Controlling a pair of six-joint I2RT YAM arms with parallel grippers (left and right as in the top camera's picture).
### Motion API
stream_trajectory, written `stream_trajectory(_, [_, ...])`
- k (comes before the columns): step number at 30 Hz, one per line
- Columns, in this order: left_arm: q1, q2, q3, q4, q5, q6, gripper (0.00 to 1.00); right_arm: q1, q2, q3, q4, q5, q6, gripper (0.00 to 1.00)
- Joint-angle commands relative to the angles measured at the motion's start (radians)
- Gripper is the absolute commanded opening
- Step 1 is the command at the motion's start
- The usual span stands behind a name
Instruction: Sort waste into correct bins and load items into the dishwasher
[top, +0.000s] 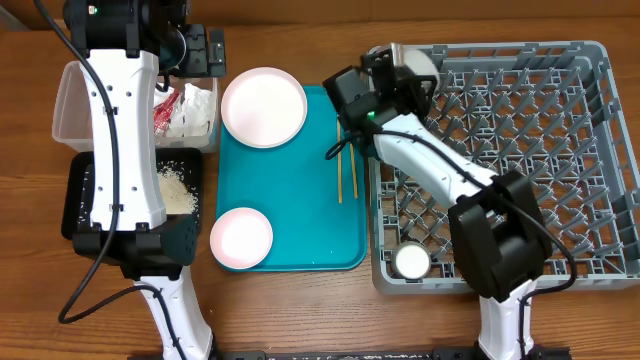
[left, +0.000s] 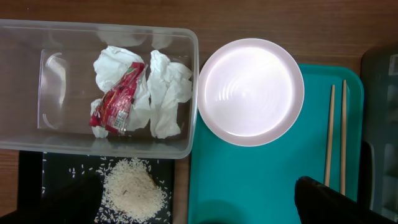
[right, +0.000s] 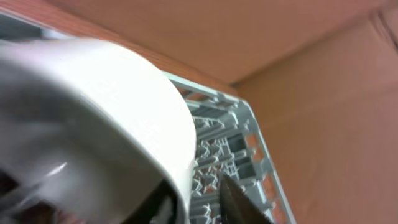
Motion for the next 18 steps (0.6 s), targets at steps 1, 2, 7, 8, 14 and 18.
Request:
stream_trajectory(1, [0.006,-0.015,0.018,0.003,-0.010,-0.014,1.00,0.051,-0.001,0.008,-0.008,-0.009,-0.002,0.29])
stream_trajectory(2, [0.006,-0.015,0.018,0.003,-0.010,-0.014,1.00,0.064,-0.001,0.008,-0.016,-0.011,-0.002,0.32])
stream_trajectory(7, [0.006,-0.015,0.018,0.003,-0.009,-0.014,1.00,0.124,-0.002,0.008,-0.070,-0.095,-0.002,0.51])
stream_trajectory(8, [0.006,-0.015,0.018,0.003,-0.009,-0.014,1.00,0.132,-0.003,0.009,-0.076,-0.112,-0.001,0.55])
stream_trajectory(14, [0.006,-0.015,0.018,0.003,-0.009,-0.014,1.00,0.157,-0.067,0.050,-0.177,-0.264,0.077,0.69])
stream_trajectory(18, [0.006,-0.015,0.018,0.003,-0.010,-0.014,1.00,0.153,-0.154,0.152,-0.320,-0.532,0.176,0.73])
